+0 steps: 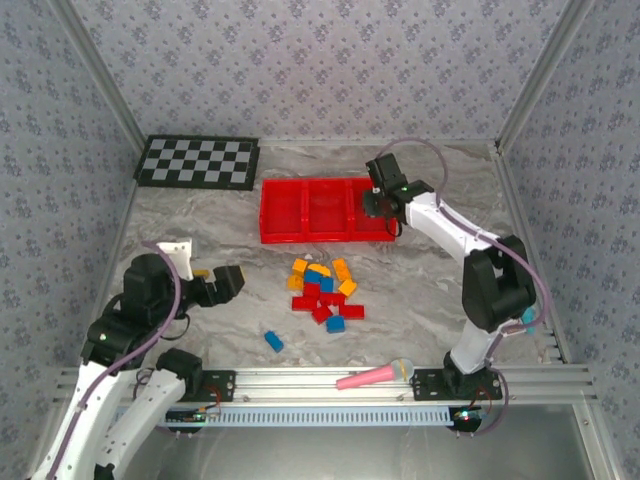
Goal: Sort the legos into containers by color
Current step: Place the lego in the container.
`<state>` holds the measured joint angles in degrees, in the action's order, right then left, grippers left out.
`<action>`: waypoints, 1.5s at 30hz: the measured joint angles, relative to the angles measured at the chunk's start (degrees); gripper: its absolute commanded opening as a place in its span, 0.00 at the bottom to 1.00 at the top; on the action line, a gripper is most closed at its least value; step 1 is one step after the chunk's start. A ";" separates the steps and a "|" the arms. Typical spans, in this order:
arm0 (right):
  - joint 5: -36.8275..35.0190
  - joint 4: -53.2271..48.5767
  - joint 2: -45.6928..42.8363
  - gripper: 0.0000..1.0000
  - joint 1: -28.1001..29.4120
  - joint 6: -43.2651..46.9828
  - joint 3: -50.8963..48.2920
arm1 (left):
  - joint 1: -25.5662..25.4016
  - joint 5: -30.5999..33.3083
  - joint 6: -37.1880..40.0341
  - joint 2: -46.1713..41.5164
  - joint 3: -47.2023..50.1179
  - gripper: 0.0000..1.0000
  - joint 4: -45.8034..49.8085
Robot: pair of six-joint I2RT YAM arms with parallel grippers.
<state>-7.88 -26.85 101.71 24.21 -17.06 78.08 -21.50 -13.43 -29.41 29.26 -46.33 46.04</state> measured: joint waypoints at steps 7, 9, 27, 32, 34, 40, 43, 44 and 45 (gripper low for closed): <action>2.71 0.07 2.82 0.45 -0.52 0.04 0.17 | 0.00 0.04 0.24 0.00 0.11 1.00 0.00; 2.84 0.11 2.82 0.53 -0.61 -0.04 0.20 | -0.02 0.81 0.22 0.00 0.31 1.00 0.02; 1.03 -4.24 -22.27 0.81 9.75 -3.32 -12.02 | -2.16 9.18 -2.91 1.01 1.88 1.00 2.36; 2.75 -5.18 -28.11 0.81 16.98 -5.38 -18.95 | -2.16 15.08 -7.13 1.09 0.46 1.00 8.94; 3.34 -5.35 -29.20 0.81 20.74 -7.04 -21.38 | -2.16 15.89 -8.33 1.05 -1.51 1.00 11.69; 4.24 -5.09 -27.91 0.81 35.45 -12.76 -23.69 | -2.16 16.11 -10.78 -2.19 -5.40 1.00 17.77; 4.20 -4.63 -23.82 0.81 41.57 -14.95 -22.99 | -2.16 16.48 -11.82 -5.05 -5.46 1.00 21.07; 4.09 -4.33 -21.94 0.81 43.23 -15.41 -22.51 | -2.14 16.55 -12.20 -5.95 -5.44 1.00 22.14; 4.02 -4.02 -20.06 0.81 44.70 -15.80 -21.99 | -2.16 16.70 -12.39 -6.69 -5.44 1.00 23.04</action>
<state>-3.86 -30.87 81.65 68.90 -32.86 56.10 -23.66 3.27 -41.80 22.57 -51.77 69.08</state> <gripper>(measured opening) 0.812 0.996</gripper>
